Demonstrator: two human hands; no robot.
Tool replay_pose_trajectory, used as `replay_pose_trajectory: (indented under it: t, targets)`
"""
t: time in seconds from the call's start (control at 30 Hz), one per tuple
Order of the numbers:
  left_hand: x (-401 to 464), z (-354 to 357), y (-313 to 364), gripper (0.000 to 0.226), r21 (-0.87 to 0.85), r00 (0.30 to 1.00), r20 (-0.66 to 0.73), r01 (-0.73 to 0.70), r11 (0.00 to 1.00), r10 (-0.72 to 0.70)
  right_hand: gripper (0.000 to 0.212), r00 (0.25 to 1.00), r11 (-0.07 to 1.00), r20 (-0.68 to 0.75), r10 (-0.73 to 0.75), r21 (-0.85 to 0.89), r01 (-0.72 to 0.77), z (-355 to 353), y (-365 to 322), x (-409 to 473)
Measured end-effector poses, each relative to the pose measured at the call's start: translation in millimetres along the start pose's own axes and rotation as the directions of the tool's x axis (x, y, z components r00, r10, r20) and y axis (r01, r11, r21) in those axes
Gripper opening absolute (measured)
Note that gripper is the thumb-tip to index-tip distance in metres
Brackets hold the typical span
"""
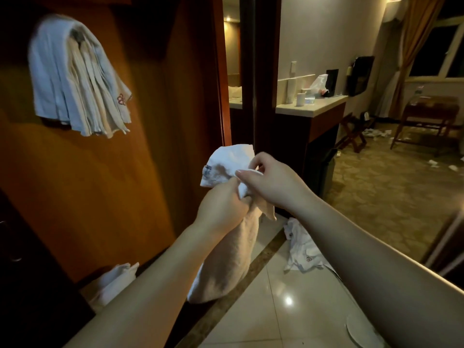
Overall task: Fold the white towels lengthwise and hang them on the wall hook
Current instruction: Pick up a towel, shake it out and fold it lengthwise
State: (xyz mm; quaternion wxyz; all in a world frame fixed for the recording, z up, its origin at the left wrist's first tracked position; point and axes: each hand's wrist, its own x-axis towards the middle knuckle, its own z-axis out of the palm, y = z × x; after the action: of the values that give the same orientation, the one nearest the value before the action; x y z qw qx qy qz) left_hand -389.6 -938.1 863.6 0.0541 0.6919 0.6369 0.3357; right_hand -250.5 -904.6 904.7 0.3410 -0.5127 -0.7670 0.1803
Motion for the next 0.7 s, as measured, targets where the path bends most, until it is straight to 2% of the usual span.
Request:
replay_pose_trajectory:
  t: [0.03, 0.07, 0.1, 0.13, 0.17, 0.2, 0.23, 0.27, 0.3, 0.37, 0.4, 0.47, 0.5, 0.53, 0.6, 0.67, 0.7]
  targets:
    - [0, 1, 1, 0.007, -0.004, 1.0, -0.016, -0.014, 1.0, 0.014, 0.024, 0.999, 0.998, -0.028, -0.04, -0.044, 0.038, 1, -1, 2]
    - [-1, 1, 1, 0.013, -0.012, 0.999, -0.034, -0.008, 1.0, 0.007, 0.025, 1.0, 1.0, -0.021, -0.015, -0.011, 0.015, 1, 1, 4]
    - [-1, 1, 0, 0.019, -0.021, 0.999, -0.046, 0.003, 1.0, -0.004, 0.025, 0.997, 0.986, 0.012, 0.071, 0.148, -0.072, -1, 2, 6]
    - [-2, 0, -3, 0.018, -0.042, 0.999, -0.045, 0.023, 0.999, -0.025, 0.021, 0.968, 0.87, 0.123, 0.22, 0.424, -0.252, -3, 3, 8]
    - [-3, -1, -5, 0.015, -0.062, 0.998, -0.044, 0.036, 0.997, -0.039, 0.017, 0.895, 0.614, 0.32, 0.312, 0.65, -0.447, -4, 4, 7]
    - [-4, -2, -7, 0.014, -0.076, 0.998, -0.041, 0.05, 0.996, -0.053, 0.017, 0.822, 0.365, 0.464, 0.33, 0.74, -0.564, -4, 5, 4]
    - [-4, -3, -9, 0.015, -0.082, 0.997, -0.046, 0.057, 0.995, -0.061, 0.022, 0.798, 0.227, 0.516, 0.312, 0.775, -0.59, -1, 6, 1]
    - [-4, -3, -10, 0.017, -0.088, 0.997, -0.053, 0.059, 0.994, -0.064, 0.026, 0.811, 0.198, 0.502, 0.3, 0.799, -0.568, 3, 7, 0]
    - [-4, -4, -10, 0.018, -0.097, 0.996, -0.065, 0.052, 0.994, -0.058, 0.028, 0.85, 0.211, 0.447, 0.279, 0.835, -0.508, 6, 9, 0]
    - [-4, -5, -9, 0.02, -0.143, 0.995, -0.086, 0.039, 0.989, -0.052, 0.029, 0.929, 0.344, 0.275, 0.248, 0.871, -0.35, 7, 9, -1]
    - [-4, -6, -8, 0.02, -0.175, 0.994, -0.098, 0.039, 0.984, -0.057, 0.032, 0.955, 0.489, 0.213, 0.206, 0.823, -0.289, 4, 8, -2]
    - [-4, -6, -8, 0.018, -0.216, 0.989, -0.123, 0.06, 0.974, -0.088, 0.041, 0.975, 0.809, 0.191, 0.118, 0.551, -0.205, -4, 5, -7]
    - [-5, -5, -10, 0.012, -0.223, 0.986, -0.133, 0.069, 0.972, -0.101, 0.047, 0.971, 0.884, 0.218, 0.095, 0.431, -0.183, -7, 5, -8]
    - [-4, -4, -11, 0.01, -0.223, 0.985, -0.136, 0.074, 0.972, -0.107, 0.049, 0.963, 0.913, 0.257, 0.078, 0.37, -0.172, -9, 5, -8]
    - [-1, -2, -11, 0.021, -0.189, 0.989, -0.094, 0.093, 0.977, -0.112, 0.03, 0.964, 0.943, 0.267, 0.002, 0.32, -0.09, -13, 1, -9]
    - [2, 1, -8, 0.024, -0.193, 0.994, -0.004, 0.109, 0.975, -0.112, 0.011, 0.982, 0.957, 0.164, -0.094, 0.285, 0.045, -14, -2, -7]
    - [2, 1, -8, 0.022, -0.223, 0.994, 0.029, 0.113, 0.968, -0.109, 0.009, 0.983, 0.951, 0.12, -0.136, 0.293, 0.096, -13, -3, -7]
